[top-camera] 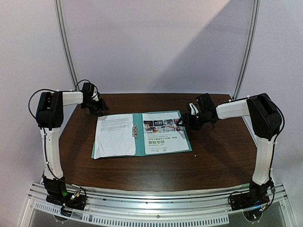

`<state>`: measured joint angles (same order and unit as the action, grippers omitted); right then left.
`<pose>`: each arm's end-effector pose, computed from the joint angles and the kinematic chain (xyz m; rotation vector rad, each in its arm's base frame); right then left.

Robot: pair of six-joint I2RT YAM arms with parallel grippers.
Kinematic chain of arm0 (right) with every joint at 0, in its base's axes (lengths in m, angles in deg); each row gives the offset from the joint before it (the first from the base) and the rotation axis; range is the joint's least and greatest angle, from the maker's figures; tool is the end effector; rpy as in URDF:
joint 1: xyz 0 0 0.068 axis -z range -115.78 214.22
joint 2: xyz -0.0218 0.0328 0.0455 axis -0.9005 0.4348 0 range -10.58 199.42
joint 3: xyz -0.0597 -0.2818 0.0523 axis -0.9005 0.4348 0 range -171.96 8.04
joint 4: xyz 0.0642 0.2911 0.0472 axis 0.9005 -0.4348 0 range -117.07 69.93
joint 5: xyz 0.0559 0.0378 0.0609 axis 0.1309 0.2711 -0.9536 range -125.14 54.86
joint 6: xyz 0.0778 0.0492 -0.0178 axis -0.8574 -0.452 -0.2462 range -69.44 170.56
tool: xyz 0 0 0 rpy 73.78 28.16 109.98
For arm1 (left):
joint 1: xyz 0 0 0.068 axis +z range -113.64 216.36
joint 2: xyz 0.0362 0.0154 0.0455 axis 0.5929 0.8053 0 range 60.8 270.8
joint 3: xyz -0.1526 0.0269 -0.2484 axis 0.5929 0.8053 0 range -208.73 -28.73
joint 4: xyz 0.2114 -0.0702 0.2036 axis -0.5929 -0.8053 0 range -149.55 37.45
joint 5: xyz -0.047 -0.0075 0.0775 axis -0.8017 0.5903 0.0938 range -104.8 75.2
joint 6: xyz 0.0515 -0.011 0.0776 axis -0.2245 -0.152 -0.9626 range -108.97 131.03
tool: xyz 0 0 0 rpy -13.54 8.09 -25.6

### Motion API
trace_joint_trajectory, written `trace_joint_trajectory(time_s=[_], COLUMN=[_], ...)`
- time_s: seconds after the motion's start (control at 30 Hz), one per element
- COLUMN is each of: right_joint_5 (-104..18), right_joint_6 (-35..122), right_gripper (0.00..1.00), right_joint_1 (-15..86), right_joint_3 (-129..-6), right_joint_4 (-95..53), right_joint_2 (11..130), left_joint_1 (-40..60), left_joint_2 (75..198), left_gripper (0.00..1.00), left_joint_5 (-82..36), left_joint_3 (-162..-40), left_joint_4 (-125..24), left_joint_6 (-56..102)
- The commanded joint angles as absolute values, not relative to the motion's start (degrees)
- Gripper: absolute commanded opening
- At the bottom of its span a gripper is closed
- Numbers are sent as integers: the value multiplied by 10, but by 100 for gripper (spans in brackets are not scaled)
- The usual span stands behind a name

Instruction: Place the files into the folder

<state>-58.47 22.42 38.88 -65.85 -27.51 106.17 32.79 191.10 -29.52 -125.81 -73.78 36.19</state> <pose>0.4346 0.2429 0.0992 -0.1282 2.5633 0.8877 0.5658 -0.0568 0.0964 -0.3746 2.5288 -0.5227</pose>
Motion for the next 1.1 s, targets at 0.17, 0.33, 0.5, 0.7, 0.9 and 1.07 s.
trace_joint_trajectory(time_s=[0.17,0.33,0.5,0.7,0.9,1.07], right_joint_5=[-602,-611,-612,-611,-606,-601], right_joint_6=[224,221,219,213,202,186], right_gripper=[64,63,63,62,62,62], right_joint_1=[388,388,382,372,358,344], right_joint_3=[-623,-584,-537,-484,-422,-371], right_joint_4=[-298,-293,-285,-282,-275,-265], right_joint_2=[1075,1051,1019,978,919,869], left_joint_1=[288,272,257,240,214,196], left_joint_2=[1905,1851,1798,1720,1649,1588], left_gripper=[45,44,43,43,43,43], left_joint_5=[-296,-292,-290,-290,-291,-287], left_joint_3=[-1205,-1110,-1012,-903,-807,-737], left_joint_4=[-770,-756,-742,-718,-699,-693], left_joint_6=[353,350,349,362,379,396])
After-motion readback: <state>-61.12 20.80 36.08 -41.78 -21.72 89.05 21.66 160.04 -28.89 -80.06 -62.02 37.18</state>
